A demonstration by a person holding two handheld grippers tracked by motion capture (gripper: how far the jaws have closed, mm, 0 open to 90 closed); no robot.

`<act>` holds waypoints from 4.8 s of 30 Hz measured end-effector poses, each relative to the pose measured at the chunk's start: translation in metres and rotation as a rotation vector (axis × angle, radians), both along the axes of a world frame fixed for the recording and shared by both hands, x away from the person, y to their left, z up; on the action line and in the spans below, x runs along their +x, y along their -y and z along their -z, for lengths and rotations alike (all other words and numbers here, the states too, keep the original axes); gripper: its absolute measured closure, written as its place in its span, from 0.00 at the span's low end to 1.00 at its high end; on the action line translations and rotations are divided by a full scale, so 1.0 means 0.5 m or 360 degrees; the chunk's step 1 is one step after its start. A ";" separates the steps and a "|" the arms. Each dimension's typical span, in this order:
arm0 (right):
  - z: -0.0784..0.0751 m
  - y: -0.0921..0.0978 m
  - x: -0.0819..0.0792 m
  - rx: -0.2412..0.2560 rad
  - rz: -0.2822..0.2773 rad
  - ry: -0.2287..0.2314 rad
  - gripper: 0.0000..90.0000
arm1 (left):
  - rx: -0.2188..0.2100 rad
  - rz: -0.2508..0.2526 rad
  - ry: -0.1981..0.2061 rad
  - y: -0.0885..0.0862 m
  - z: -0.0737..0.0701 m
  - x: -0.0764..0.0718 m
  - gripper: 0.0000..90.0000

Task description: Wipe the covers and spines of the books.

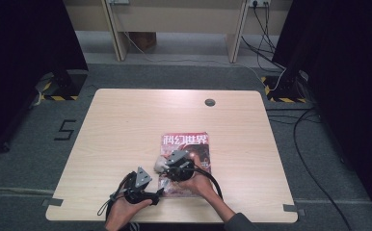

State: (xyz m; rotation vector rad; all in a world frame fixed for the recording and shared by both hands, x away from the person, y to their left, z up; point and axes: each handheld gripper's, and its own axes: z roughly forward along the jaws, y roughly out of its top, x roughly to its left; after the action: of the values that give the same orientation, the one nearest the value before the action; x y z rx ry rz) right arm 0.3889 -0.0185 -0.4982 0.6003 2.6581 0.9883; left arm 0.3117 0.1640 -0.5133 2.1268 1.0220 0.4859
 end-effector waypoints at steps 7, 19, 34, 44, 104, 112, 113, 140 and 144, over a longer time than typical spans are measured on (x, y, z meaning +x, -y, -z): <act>-0.001 0.037 0.008 0.0004 0.0058 -0.0018 0.81 | 0.0004 0.0006 0.0001 0.000 0.000 -0.001 0.16; -0.004 0.175 0.048 -0.0002 0.0368 0.0008 0.81 | 0.0004 0.0007 -0.0002 0.000 0.000 0.000 0.16; -0.005 0.178 0.042 -0.0021 0.0392 0.0020 0.82 | 0.0003 0.0005 -0.0002 0.000 0.000 0.000 0.16; 0.000 0.148 0.040 0.0026 0.0316 0.0016 0.81 | 0.0006 0.0006 0.0000 0.000 0.000 -0.001 0.16; 0.001 -0.029 0.219 -0.0050 0.0474 0.0092 0.82 | 0.0009 0.0008 0.0003 0.000 -0.001 -0.001 0.16; 0.003 -0.052 0.177 -0.0050 0.0329 0.0106 0.82 | 0.0013 0.0009 0.0000 0.000 -0.001 -0.001 0.16; 0.003 -0.051 0.172 -0.0044 0.0311 0.0100 0.82 | 0.0012 0.0008 -0.0001 0.000 -0.001 -0.001 0.16; 0.006 0.013 -0.015 0.0043 -0.0053 0.0005 0.82 | 0.0015 0.0074 -0.0017 -0.008 -0.009 -0.010 0.18; 0.005 0.041 -0.018 0.0059 -0.0018 -0.0028 0.82 | 0.0024 0.0092 -0.0019 -0.008 -0.011 -0.015 0.18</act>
State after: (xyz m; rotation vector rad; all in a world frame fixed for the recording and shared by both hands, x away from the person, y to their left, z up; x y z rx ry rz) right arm 0.3800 -0.0389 -0.5008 0.6049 2.6667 1.0421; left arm 0.3044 0.1683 -0.5079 2.1687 0.9636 0.4551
